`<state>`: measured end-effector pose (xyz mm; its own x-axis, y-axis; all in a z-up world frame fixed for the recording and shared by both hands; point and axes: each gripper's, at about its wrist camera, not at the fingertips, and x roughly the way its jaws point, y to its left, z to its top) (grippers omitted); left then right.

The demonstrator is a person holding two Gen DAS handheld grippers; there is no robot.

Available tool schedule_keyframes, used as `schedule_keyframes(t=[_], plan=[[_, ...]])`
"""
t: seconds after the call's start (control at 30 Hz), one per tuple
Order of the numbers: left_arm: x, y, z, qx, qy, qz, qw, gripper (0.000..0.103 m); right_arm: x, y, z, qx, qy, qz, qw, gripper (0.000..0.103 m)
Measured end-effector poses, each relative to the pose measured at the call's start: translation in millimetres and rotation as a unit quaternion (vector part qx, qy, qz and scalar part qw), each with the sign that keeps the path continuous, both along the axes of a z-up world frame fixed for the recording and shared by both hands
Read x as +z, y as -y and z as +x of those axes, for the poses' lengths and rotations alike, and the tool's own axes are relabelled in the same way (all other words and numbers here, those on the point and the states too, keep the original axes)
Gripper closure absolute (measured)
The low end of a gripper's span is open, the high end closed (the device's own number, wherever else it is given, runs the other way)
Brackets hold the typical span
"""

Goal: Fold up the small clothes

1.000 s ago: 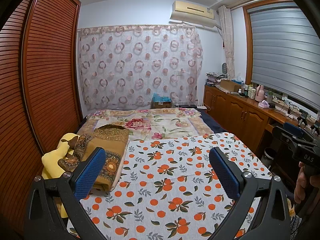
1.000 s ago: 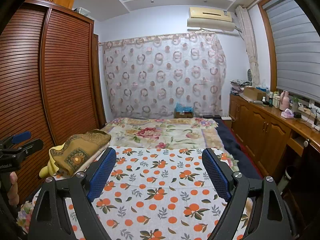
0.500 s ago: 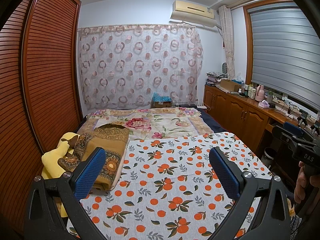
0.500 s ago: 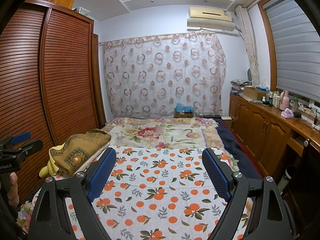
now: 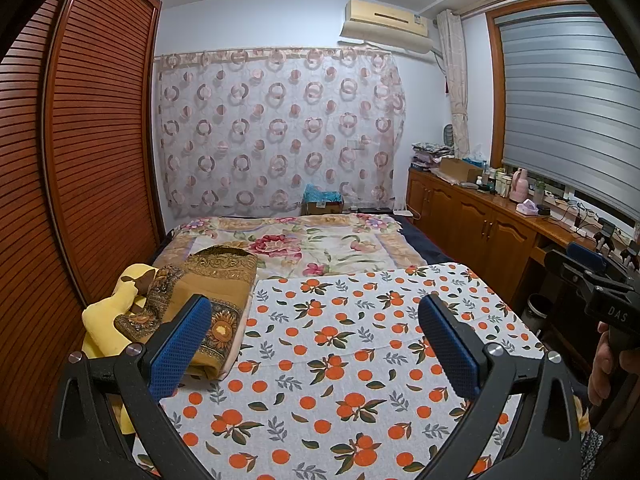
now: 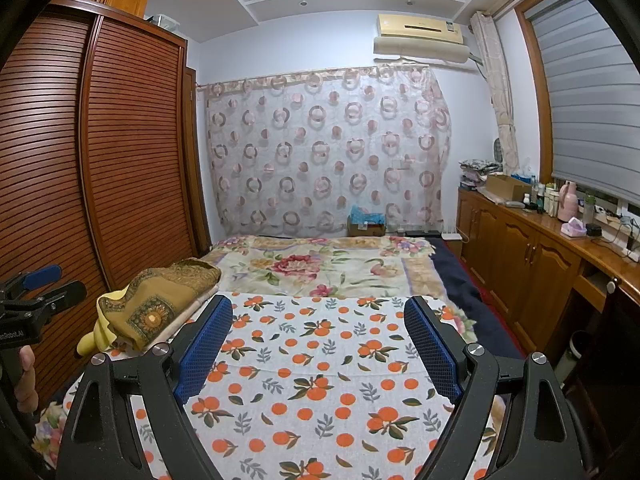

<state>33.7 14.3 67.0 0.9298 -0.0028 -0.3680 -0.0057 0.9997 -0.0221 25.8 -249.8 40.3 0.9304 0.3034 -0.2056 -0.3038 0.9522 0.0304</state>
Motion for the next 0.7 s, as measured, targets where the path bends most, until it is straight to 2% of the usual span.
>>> schedule_keyframes(t=[0.7], plan=[[1.2, -0.8, 0.6, 0.000, -0.001, 0.000, 1.0000, 0.000, 2.6, 5.4, 2.0, 0.004, -0.001, -0.003, 1.000, 0.014]])
